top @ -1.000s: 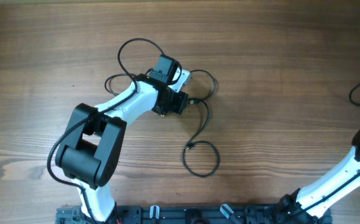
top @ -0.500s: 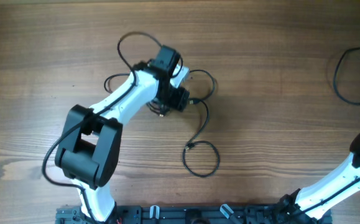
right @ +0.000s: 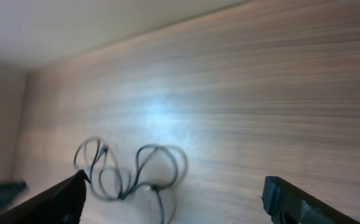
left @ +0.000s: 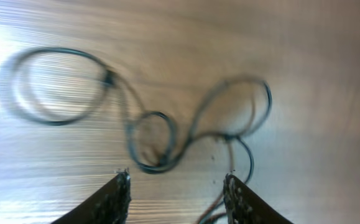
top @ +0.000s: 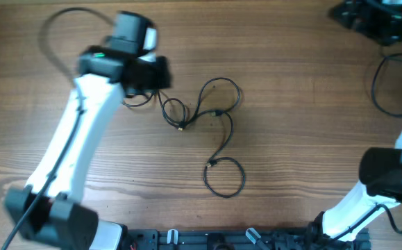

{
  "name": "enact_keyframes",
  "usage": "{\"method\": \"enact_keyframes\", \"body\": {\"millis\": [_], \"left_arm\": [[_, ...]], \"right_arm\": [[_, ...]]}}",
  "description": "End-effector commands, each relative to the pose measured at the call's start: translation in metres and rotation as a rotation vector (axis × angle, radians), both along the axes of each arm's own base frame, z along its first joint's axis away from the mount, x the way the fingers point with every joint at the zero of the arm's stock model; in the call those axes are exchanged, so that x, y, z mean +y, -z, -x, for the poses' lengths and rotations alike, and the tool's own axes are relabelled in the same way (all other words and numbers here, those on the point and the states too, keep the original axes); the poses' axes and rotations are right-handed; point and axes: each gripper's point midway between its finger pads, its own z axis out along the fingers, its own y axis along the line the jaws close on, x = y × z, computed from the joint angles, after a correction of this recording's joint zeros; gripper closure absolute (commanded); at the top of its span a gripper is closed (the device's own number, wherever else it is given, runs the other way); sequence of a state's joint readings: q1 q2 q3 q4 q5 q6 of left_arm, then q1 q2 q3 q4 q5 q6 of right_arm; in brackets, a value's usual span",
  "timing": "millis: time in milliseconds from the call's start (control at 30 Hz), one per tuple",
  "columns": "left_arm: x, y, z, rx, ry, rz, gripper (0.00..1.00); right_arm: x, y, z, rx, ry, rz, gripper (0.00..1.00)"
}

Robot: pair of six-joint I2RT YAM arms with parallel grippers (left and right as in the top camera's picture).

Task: Untangle cables

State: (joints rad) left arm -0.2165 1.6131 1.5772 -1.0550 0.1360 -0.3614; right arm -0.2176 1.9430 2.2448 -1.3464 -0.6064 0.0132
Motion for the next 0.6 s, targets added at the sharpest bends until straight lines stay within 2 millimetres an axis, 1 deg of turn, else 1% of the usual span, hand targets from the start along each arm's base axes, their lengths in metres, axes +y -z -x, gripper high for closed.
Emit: {"method": "enact_keyframes", "body": {"millis": [0,33,100,133,167,233,300,333,367,433,500,567], "left_arm": [[0.061,-0.035,-0.004,-0.078,-0.248,0.040,0.51],[0.076,-0.035,-0.005,-0.074,-0.306,0.048,0.51],[0.099,-0.033,-0.005,-0.062,-0.383,0.056,0.51],[0.106,-0.032,-0.005,-0.058,-0.401,0.056,0.51],[0.116,-0.031,-0.004,-0.054,-0.430,0.057,0.51],[0.129,-0.030,-0.003,-0.050,-0.465,0.055,0.50],[0.138,-0.030,-0.001,-0.045,-0.489,0.052,0.48],[0.141,-0.029,0.000,-0.042,-0.497,0.051,0.47],[0.144,-0.029,0.001,-0.037,-0.505,0.050,0.46],[0.150,-0.028,0.003,-0.034,-0.516,0.040,0.42],[0.158,-0.027,0.004,-0.034,-0.540,0.028,0.38],[0.169,-0.027,0.006,-0.035,-0.567,0.026,0.37]], "right_arm": [[0.063,-0.004,0.010,-0.036,-0.192,0.032,0.14],[0.081,-0.002,0.013,-0.029,-0.230,0.049,0.16],[0.109,0.005,0.020,-0.013,-0.285,0.106,0.17],[0.119,0.007,0.023,-0.010,-0.304,0.127,0.18],[0.133,0.011,0.027,-0.004,-0.332,0.163,0.19],[0.157,0.018,0.035,0.006,-0.373,0.214,0.21],[0.182,0.024,0.045,0.012,-0.434,0.229,0.23],[0.191,0.027,0.049,0.017,-0.457,0.230,0.26],[0.204,0.032,0.056,0.025,-0.490,0.232,0.32],[0.221,0.041,0.067,0.043,-0.537,0.236,0.38],[0.234,0.051,0.078,0.066,-0.579,0.240,0.46],[0.246,0.063,0.087,0.087,-0.614,0.245,0.49]]}}
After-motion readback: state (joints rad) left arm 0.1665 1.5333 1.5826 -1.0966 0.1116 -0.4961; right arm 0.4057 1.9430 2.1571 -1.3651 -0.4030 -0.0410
